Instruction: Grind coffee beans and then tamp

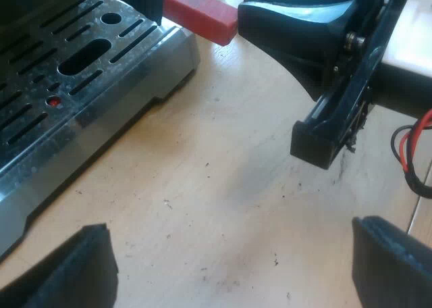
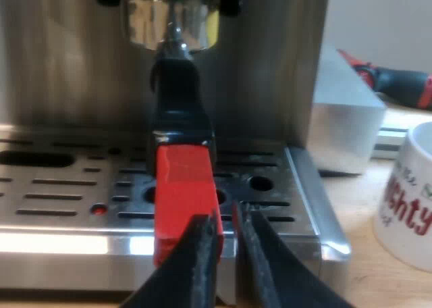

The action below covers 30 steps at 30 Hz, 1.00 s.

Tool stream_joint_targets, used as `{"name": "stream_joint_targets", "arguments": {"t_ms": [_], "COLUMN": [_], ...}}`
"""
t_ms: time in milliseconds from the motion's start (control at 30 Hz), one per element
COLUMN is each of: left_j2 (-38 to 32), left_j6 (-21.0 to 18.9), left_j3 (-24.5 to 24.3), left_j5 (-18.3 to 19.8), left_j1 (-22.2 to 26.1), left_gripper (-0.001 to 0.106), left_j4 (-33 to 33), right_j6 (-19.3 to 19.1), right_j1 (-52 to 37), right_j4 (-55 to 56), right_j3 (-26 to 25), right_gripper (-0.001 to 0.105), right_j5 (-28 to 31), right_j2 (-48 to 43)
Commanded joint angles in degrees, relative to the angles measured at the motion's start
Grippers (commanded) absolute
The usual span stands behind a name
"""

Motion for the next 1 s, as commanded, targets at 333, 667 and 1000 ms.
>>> {"name": "stream_joint_targets", "arguments": {"t_ms": [333,667,1000], "left_j2": [-0.11,-0.11,-0.11], "left_j6": [0.28,0.28,0.63], "left_j3": [-0.15,-0.15,-0.15], "left_j5": [0.69,0.69,0.69], "left_j1": [-0.31,-0.31,-0.31], "left_gripper": [0.074,0.074,0.074], "left_j4": [-0.17,-0.17,-0.17], "right_j6": [-0.17,-0.03,-0.17], "right_j1": [0.88,3.6,7.1], "right_j4": [1.8,6.69,11.55], "right_j3": [-0.63,-0.63,-0.63], "right_gripper": [0.012,0.012,0.059], "right_j5": [-1.13,-2.05,-2.54], "right_j2": [-0.27,-0.27,-4.39]}}
